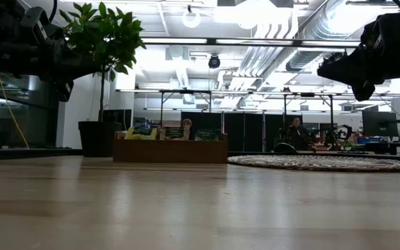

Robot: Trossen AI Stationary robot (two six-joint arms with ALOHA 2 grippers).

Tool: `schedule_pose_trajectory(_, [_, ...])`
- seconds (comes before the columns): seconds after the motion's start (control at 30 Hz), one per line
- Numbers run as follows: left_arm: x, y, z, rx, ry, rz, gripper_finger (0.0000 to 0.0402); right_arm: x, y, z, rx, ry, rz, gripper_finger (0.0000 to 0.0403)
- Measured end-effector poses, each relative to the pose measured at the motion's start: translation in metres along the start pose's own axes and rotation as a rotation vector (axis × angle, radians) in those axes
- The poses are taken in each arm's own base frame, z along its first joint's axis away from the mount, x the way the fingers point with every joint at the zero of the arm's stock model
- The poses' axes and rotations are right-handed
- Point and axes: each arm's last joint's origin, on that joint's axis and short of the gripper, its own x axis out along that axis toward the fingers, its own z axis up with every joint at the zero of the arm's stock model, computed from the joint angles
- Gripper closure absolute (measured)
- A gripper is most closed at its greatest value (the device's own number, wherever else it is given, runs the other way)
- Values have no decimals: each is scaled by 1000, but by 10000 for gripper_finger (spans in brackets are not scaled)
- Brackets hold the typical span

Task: Pick & Place Tea
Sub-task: Return to Home Position

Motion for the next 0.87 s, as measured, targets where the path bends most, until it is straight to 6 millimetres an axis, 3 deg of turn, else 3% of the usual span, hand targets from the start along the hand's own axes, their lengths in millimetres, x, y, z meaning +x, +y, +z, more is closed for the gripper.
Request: schedule_pose_trajectory(0.87, [0,0,0,0,0,0,401,0,0,0,0,0,1,389])
